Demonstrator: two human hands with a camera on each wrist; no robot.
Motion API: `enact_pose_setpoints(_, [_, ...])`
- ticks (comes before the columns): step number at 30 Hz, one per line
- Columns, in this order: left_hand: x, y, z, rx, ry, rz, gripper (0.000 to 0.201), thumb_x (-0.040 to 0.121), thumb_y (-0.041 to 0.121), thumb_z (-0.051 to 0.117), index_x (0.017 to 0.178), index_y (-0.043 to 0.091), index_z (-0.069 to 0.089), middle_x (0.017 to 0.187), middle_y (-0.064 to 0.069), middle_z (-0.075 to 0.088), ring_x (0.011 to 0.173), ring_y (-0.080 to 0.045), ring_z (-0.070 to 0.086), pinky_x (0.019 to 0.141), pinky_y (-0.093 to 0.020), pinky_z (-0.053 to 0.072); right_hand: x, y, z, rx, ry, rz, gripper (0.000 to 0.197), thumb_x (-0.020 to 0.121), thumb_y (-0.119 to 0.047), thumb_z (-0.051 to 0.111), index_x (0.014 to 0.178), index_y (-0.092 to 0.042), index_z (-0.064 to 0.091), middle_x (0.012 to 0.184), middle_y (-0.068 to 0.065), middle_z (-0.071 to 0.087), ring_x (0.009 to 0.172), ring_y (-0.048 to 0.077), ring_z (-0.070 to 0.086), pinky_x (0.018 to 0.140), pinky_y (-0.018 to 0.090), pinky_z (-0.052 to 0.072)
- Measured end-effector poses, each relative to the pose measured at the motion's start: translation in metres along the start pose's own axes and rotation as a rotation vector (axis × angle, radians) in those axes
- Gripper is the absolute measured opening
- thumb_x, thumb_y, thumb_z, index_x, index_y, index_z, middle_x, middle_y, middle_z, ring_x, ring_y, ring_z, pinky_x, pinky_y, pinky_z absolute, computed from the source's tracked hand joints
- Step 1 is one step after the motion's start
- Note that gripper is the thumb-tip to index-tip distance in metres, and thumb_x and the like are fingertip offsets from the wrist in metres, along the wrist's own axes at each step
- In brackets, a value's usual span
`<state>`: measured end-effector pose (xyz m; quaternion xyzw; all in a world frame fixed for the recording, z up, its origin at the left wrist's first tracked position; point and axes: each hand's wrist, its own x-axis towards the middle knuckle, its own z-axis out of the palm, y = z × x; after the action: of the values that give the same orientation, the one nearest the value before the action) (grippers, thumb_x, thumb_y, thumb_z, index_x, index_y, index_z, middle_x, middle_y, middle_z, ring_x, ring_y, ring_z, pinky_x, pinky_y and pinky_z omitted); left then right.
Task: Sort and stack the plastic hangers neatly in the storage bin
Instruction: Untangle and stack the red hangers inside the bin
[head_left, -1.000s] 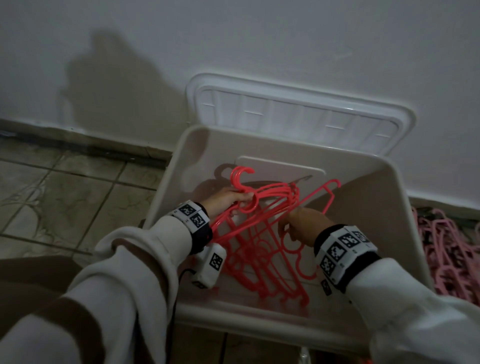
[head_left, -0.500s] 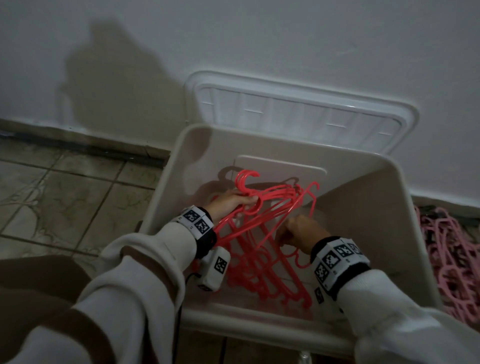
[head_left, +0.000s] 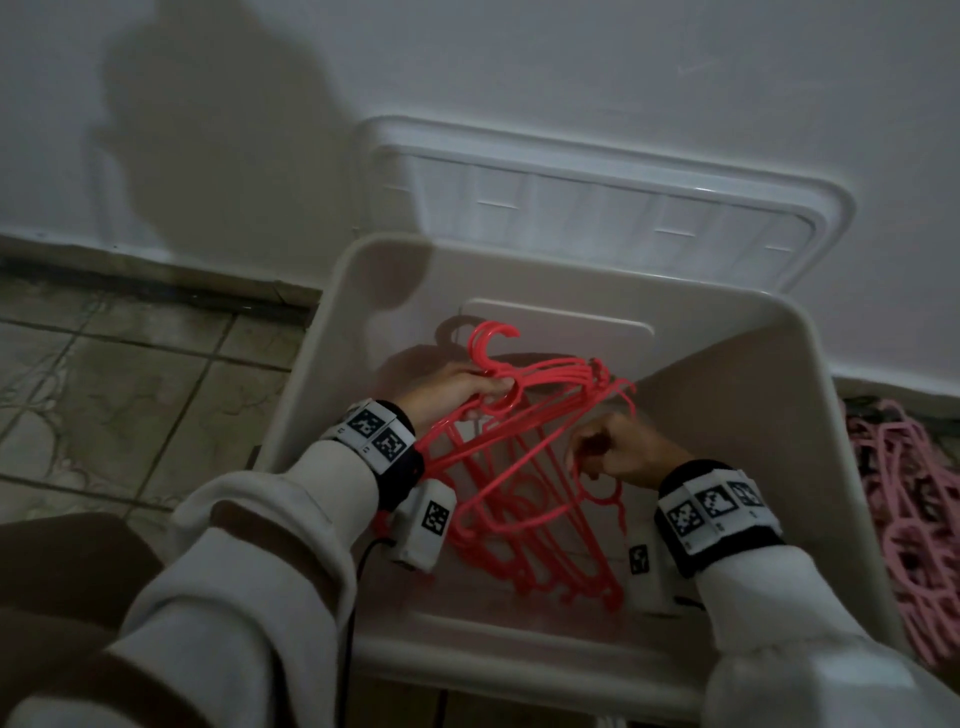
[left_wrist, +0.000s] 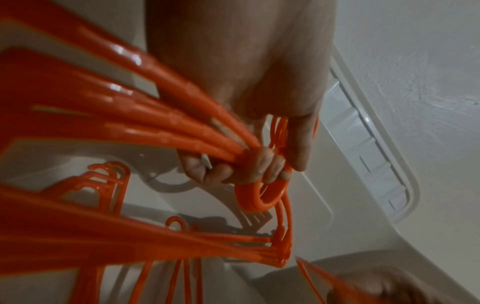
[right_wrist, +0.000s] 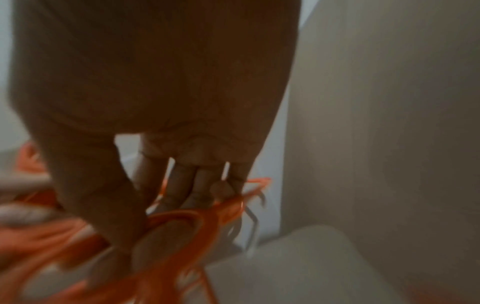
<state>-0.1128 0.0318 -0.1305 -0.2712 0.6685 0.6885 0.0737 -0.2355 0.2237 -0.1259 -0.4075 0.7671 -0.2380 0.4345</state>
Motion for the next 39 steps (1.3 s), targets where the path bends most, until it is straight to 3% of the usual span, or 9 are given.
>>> enact_pose_setpoints(3, [-0.002,0.004,0.0,-0.03,-0.011,-0.006,0.02,0.081,0.022,0.065,0.084,0.002,0.066,0.078,-0.011,0.055,0.07,-0.02,0.05,0.072,-0.03,0.039,-0.011,-0.006,-0.016,0.072,0.035,0.058,0.04,0.077,0.024,0.047,0.063,-0.014,0.054,0.043,-0.01,0.058,0.038,-0.002,0.053,0.043,0.01,0.041])
enact_pose_setpoints(7, [-0.005,0.006,0.002,-0.059,-0.001,-0.021,0.012,0.076,0.011,0.063,0.086,0.005,0.067,0.087,-0.017,0.055,0.082,-0.027,0.043,0.073,-0.034,0.035,-0.025,-0.013,-0.027,0.43,0.072,0.14,0.03,0.084,0.019,0.044,0.073,-0.008,0.049,0.047,-0.002,0.062,0.04,0.008,0.059,0.04,0.017,0.047])
enact_pose_setpoints(10, [-0.008,0.006,0.004,-0.07,-0.027,-0.03,0.012,0.077,0.0,0.058,0.085,0.003,0.067,0.079,-0.013,0.058,0.07,-0.024,0.045,0.063,-0.025,0.035,-0.027,-0.022,-0.022,0.65,0.16,0.165,0.019,0.09,0.008,0.047,0.084,-0.01,0.052,0.062,0.0,0.067,0.049,0.011,0.066,0.047,0.019,0.054])
enact_pose_setpoints(13, [-0.01,0.006,0.008,-0.112,-0.054,-0.025,0.021,0.08,-0.008,0.051,0.078,0.009,0.063,0.063,0.0,0.055,0.054,-0.009,0.044,0.052,-0.018,0.034,-0.023,-0.032,-0.007,0.724,0.155,0.16,0.016,0.094,0.0,0.045,0.104,-0.012,0.046,0.083,0.009,0.064,0.05,0.012,0.067,0.049,0.021,0.055])
enact_pose_setpoints(15, [-0.013,0.006,0.011,-0.16,-0.073,-0.022,0.026,0.08,-0.013,0.046,0.08,0.009,0.06,0.065,0.002,0.056,0.055,-0.006,0.046,0.053,-0.016,0.035,-0.019,-0.04,0.003,0.765,0.131,0.142,0.017,0.096,-0.001,0.04,0.108,-0.013,0.041,0.076,0.007,0.068,0.051,0.012,0.068,0.046,0.019,0.053])
enact_pose_setpoints(22, [-0.01,0.001,0.007,-0.182,-0.085,-0.069,0.013,0.074,0.004,0.059,0.083,0.012,0.064,0.067,0.0,0.057,0.051,-0.009,0.045,0.05,-0.021,0.035,-0.013,-0.049,0.006,0.823,0.31,0.095,0.021,0.096,0.0,0.037,0.086,-0.018,0.043,0.045,-0.003,0.059,0.037,0.004,0.054,0.042,0.014,0.044])
enact_pose_setpoints(27, [-0.011,0.009,0.009,-0.158,-0.071,-0.062,0.02,0.086,-0.005,0.048,0.078,0.01,0.057,0.041,0.008,0.053,0.034,-0.001,0.041,0.035,-0.01,0.031,-0.017,-0.045,-0.003,0.884,0.38,0.178,0.019,0.095,-0.001,0.037,0.088,-0.016,0.046,0.038,-0.005,0.044,0.031,0.004,0.035,0.036,0.013,0.03])
enact_pose_setpoints(34, [-0.007,0.004,0.005,-0.133,-0.015,-0.065,0.013,0.081,-0.001,0.055,0.083,0.008,0.065,0.056,0.001,0.057,0.042,-0.005,0.045,0.046,-0.015,0.036,-0.042,-0.06,-0.018,0.929,0.272,0.274,0.029,0.093,0.005,0.034,0.079,-0.015,0.05,0.056,0.0,0.057,0.047,0.011,0.062,0.053,0.027,0.056])
enact_pose_setpoints(39, [-0.01,0.003,0.008,-0.13,-0.002,-0.057,0.013,0.081,-0.001,0.055,0.082,0.007,0.064,0.06,-0.002,0.055,0.038,-0.005,0.044,0.042,-0.014,0.035,-0.055,-0.069,-0.025,1.053,0.209,0.293,0.023,0.074,0.008,0.031,0.07,-0.011,0.044,0.076,0.007,0.048,0.062,0.019,0.07,0.053,0.024,0.056])
